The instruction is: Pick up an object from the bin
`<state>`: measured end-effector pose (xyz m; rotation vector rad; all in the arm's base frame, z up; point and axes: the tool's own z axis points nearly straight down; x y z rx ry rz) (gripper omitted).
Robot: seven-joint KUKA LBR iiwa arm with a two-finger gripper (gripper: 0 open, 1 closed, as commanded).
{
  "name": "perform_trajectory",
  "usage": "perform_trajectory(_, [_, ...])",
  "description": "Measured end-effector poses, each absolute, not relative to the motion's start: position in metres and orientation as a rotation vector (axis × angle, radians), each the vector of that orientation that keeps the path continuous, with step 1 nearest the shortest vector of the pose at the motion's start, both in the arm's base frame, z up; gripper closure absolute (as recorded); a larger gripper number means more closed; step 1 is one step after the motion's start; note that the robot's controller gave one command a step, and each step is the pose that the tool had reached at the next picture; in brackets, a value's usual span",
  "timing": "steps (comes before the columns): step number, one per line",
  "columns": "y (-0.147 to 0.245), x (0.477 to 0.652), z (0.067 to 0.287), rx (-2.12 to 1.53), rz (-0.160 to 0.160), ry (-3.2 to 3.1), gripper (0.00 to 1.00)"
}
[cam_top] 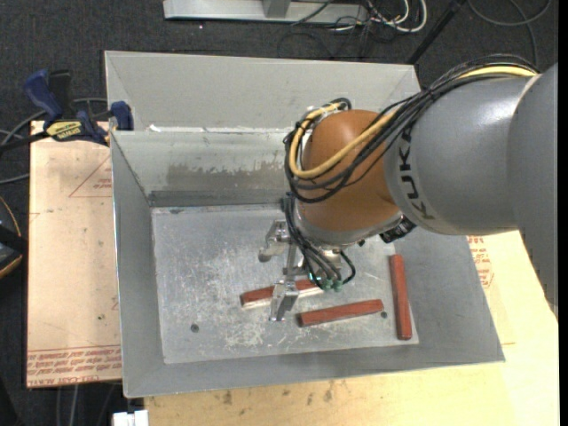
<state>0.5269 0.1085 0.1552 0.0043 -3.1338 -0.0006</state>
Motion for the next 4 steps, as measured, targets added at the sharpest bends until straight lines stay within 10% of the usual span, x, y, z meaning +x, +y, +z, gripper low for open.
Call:
perform_trajectory(1, [0.108,0.529,0.159,0.000,-0.002,-3.141,0.00])
perform_trajectory(2, [0.078,0.538,0.094,0.071,-0.002,-3.146,0.00])
perform_trajectory(4, [0.068,0.540,0.076,0.154,-0.001,-3.155,0.00])
